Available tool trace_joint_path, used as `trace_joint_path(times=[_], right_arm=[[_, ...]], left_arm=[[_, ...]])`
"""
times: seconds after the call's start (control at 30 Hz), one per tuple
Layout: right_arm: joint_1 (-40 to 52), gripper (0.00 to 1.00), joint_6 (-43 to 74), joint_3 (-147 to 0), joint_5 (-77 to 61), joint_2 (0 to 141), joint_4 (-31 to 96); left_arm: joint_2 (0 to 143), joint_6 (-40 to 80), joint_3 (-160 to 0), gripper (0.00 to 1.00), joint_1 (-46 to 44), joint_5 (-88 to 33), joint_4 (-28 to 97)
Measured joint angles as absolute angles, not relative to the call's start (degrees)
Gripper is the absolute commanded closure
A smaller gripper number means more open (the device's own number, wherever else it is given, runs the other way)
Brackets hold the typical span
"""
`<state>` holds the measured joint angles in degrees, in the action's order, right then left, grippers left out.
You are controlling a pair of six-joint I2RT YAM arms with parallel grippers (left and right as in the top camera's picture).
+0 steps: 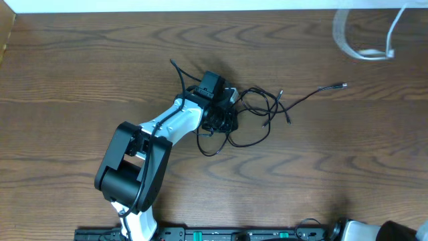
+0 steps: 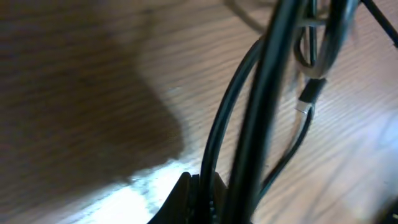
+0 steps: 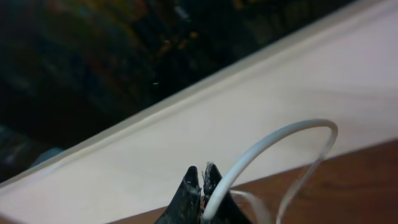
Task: Untangle cables
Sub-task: 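Carry the white cable off the table's upper right with the right gripper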
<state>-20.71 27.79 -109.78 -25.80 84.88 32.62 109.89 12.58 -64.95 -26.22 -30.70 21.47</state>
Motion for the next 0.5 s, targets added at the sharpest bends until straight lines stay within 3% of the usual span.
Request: trace_joint_path(times=[0.03,0.1,0.13,0.17,0.5], right_arm=[[-21.0,0.99,27.7,-109.8,-25.6,85.4,32.8],[-21.5,0.99,27.5,-109.8,-24.8,87.2,33.2],[-21.5,0.99,27.4,-109.8,-24.0,88.5,33.3],[-21.5,0.99,27.3,-109.8,-22.7,90.3,33.4],[-21.6,0.99,25.3,-109.8,-4.7,106.2,23.5]], left_arm=[[109.9,12.3,-64.9,0.85,-26.3,-30.1,21.5],[109.9,12.0,-64.9,0.83,-26.3,-29.4,21.5],[109.9,11.9,-64.9,0.19,-26.3,-29.1,21.5],[109.9,11.8,-64.9,0.02,-26.3,-28.9,21.5],[109.0,11.7,-64.9,0.02,-26.4,-28.3,18.5]])
